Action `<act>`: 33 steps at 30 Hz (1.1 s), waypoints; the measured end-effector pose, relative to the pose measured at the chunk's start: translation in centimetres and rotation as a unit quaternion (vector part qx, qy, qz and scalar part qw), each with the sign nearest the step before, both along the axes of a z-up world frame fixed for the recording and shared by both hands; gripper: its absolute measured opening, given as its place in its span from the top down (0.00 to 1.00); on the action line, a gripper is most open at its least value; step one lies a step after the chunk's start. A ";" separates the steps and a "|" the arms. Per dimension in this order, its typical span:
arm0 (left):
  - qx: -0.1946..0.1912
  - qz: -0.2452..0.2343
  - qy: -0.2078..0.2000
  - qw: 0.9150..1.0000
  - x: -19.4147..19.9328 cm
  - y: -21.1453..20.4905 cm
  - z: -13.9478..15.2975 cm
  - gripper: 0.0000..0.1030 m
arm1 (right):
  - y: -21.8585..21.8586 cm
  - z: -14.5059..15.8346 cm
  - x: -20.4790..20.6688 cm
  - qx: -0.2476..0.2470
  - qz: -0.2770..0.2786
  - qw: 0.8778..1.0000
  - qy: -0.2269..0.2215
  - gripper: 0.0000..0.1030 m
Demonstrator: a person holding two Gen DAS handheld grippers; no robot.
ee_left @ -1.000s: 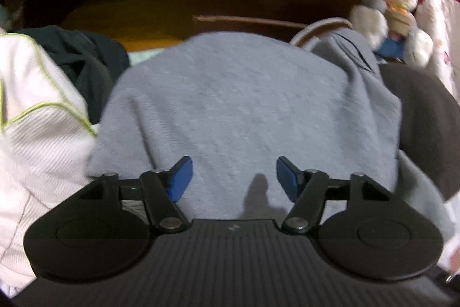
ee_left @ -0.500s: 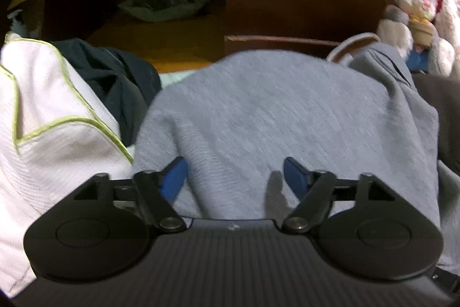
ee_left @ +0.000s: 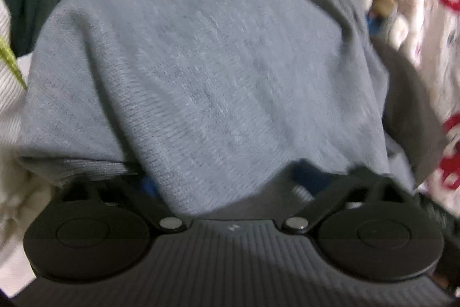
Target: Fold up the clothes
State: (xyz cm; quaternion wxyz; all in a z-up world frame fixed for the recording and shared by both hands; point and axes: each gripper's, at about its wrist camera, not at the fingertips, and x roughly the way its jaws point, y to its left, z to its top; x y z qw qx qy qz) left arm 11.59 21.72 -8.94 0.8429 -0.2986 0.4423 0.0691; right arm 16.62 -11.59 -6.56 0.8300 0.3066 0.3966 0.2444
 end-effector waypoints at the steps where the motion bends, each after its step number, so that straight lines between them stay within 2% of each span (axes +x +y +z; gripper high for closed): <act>1: -0.003 0.009 -0.005 1.000 -0.3 0.3 0.1 0.67 | -0.4 0.6 -0.6 0.016 0.004 1.000 -0.008 0.77; 2: -0.011 0.005 -0.017 1.000 -0.6 0.3 0.5 0.77 | -0.5 1.4 -1.3 0.029 0.010 0.999 -0.022 0.78; 4: -0.034 -0.022 -0.053 0.998 -1.3 0.0 1.4 0.83 | -0.7 2.8 -2.7 0.047 0.023 0.998 -0.045 0.79; 7: -0.069 -0.062 -0.106 0.990 -2.3 -0.4 2.9 0.83 | -1.2 4.8 -4.8 0.079 0.040 0.993 -0.079 0.79; 10: -0.103 -0.102 -0.159 0.977 -3.3 -0.8 4.3 0.83 | -2.3 6.3 -6.4 0.119 0.046 0.986 -0.104 0.79; 13: -0.124 -0.133 -0.194 0.964 -4.3 -1.5 5.7 0.84 | -3.2 7.4 -7.2 0.142 0.038 0.983 -0.114 0.79; 18: -0.148 -0.189 -0.245 0.939 -5.8 -2.9 8.1 0.84 | -4.8 10.2 -10.4 0.124 0.032 0.982 -0.141 0.79; 23: -0.194 -0.247 -0.254 0.915 -6.1 -4.7 9.5 0.84 | -7.0 12.6 -13.9 0.117 0.022 0.979 -0.165 0.79; 28: -0.204 -0.297 -0.237 0.902 -7.4 -8.6 10.4 0.84 | -8.9 15.9 -18.2 0.129 0.011 0.970 -0.208 0.79; 29: -0.205 -0.307 -0.233 0.900 -7.7 -9.4 10.5 0.84 | -9.3 16.6 -19.1 0.133 0.010 0.967 -0.217 0.82; 30: -0.207 -0.316 -0.229 0.897 -8.0 -10.2 10.7 0.84 | -9.7 17.3 -20.0 0.136 0.009 0.964 -0.227 0.94; 31: -0.208 -0.326 -0.225 0.894 -8.2 -10.9 10.8 0.83 | -10.1 18.1 -20.9 0.140 0.007 0.961 -0.237 0.98; 33: -0.211 -0.345 -0.217 0.888 -8.8 -12.5 11.2 0.83 | -10.8 19.5 -22.8 0.147 0.004 0.956 -0.256 0.98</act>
